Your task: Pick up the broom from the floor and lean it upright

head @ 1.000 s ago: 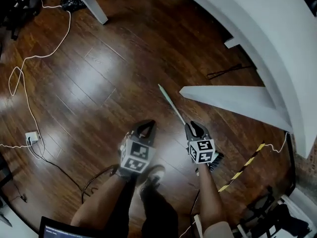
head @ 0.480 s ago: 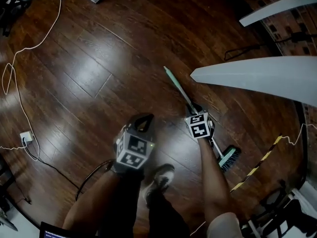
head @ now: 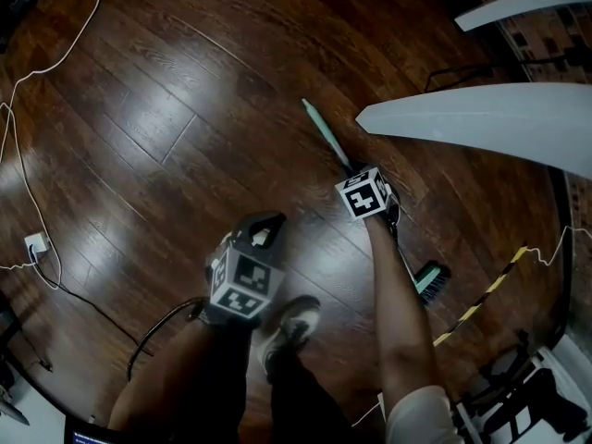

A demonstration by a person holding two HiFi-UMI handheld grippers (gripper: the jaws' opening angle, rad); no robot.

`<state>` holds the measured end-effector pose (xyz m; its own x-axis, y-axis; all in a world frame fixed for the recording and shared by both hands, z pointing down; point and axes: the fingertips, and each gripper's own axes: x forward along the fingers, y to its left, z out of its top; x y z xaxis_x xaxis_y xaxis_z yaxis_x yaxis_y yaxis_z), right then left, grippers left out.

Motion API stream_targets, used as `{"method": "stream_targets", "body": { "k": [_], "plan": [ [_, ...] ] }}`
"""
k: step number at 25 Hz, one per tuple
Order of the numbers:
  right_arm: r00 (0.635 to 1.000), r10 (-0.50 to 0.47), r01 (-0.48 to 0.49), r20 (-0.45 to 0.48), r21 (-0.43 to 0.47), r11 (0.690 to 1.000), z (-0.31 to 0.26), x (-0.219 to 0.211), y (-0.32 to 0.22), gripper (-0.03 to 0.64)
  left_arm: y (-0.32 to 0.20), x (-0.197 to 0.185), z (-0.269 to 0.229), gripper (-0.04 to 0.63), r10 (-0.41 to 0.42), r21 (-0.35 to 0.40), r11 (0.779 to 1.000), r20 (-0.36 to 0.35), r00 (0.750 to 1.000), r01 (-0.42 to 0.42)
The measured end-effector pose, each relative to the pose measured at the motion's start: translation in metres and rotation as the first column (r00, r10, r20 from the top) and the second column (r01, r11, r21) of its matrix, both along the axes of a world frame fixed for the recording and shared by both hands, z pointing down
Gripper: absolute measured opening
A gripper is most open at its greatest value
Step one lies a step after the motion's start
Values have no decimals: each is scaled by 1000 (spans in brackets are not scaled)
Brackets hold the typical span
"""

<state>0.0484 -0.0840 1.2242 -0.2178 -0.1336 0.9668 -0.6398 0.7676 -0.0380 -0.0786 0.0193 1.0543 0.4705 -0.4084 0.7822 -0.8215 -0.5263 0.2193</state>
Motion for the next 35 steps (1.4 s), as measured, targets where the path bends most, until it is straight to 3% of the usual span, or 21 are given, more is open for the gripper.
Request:
{"method": "stream_targets", "body": {
  "k": [6,10,14,24,30,35],
  "plan": [
    [1000,19,-19,3,-31,999,-7,0,4,91,-11,1,-3,0,-30,-9,999,-1,1000,30],
    [999,37,-38,36,25,999,-38,1,9,89,-22,8,-21,0,-11,12,1000,-7,1000,11],
    [996,23,-31,82,92,995,-87,-3,10,89,-36,4,-53,0,-77,22,997,-38,996,78],
    [983,90,-124,160,221,967,-271,26,31,89,-53,7,-208,0,-94,72,992,-115,989,102],
    [955,164,-234,247,288,929,-382,52,33,86,-85,15,-312,0,-73,157,983,-135,988,94],
    [912,250,-357,326,330,874,-439,86,19,86,-114,35,-372,1,-12,237,970,-163,986,51]
  ]
}}
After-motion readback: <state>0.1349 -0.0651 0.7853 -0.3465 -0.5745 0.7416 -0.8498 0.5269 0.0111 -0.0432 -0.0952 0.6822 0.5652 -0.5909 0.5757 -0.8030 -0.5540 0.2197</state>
